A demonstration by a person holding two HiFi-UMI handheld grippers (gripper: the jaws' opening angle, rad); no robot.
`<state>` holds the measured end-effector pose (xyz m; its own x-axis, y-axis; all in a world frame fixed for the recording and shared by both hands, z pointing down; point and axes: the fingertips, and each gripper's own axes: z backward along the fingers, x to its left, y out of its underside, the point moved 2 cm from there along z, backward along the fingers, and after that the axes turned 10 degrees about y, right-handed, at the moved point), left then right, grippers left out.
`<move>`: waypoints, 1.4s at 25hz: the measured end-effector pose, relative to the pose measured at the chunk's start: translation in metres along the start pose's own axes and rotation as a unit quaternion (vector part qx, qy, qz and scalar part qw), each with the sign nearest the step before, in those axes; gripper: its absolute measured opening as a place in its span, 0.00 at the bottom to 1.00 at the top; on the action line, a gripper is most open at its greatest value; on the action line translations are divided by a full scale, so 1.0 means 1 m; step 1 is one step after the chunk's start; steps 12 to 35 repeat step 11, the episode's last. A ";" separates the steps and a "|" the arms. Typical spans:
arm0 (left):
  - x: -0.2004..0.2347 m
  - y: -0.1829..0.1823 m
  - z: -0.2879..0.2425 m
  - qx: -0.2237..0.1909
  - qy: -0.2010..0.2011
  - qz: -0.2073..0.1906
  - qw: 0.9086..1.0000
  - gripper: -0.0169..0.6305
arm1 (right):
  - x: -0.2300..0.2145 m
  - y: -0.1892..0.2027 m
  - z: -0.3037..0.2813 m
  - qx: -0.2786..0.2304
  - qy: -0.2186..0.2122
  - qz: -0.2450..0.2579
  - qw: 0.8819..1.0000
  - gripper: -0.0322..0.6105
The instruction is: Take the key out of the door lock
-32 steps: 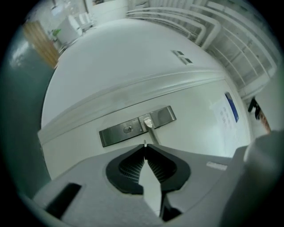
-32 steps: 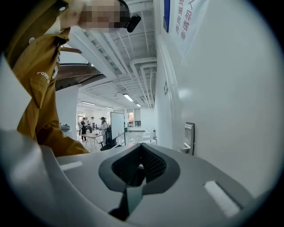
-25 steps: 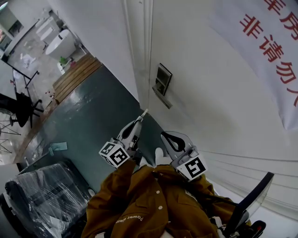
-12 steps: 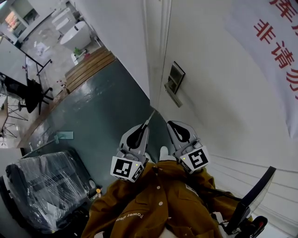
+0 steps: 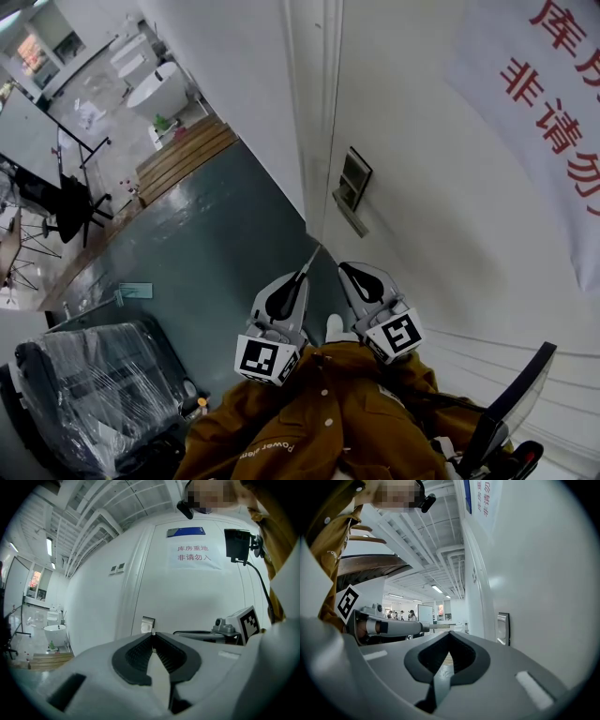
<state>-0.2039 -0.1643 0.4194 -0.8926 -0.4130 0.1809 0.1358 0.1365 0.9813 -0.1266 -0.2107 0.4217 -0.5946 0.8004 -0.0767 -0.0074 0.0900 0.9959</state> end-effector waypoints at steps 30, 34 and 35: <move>0.004 0.001 -0.004 0.002 -0.001 0.001 1.000 0.06 | -0.003 0.002 -0.001 0.012 0.002 0.003 1.000 0.06; 0.004 0.001 -0.004 0.002 -0.001 0.001 1.000 0.06 | -0.003 0.002 -0.001 0.012 0.002 0.003 1.000 0.06; 0.004 0.001 -0.004 0.002 -0.001 0.001 1.000 0.06 | -0.003 0.002 -0.001 0.012 0.002 0.003 1.000 0.06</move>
